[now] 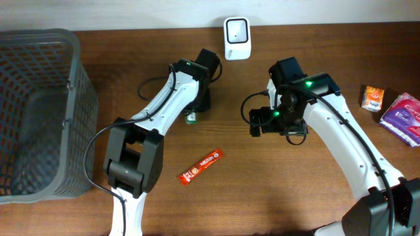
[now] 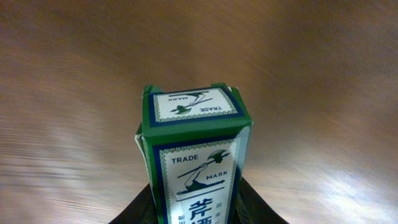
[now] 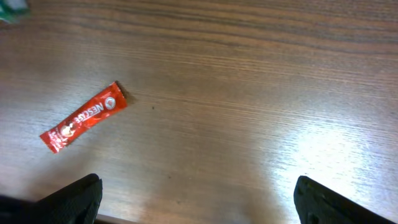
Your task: Scan the item barcode
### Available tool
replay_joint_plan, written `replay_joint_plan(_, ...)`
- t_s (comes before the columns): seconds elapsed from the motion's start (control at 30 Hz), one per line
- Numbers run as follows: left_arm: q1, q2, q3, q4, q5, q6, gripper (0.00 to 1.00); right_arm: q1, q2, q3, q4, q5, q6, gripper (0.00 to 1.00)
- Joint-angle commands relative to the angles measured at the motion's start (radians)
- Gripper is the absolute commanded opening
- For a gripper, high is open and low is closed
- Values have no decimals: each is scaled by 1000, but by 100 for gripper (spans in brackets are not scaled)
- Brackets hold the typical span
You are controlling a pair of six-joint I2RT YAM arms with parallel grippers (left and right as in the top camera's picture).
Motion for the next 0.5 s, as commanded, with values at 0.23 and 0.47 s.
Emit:
replay_joint_plan(0.23,-117,28,14,180,-491,-9,31,-301,-9,178,-217,42,-10,99)
replay_joint_plan(0.47,-323,164,14,298,-678,82,39,-352,-16,191,-259,36,-76,99)
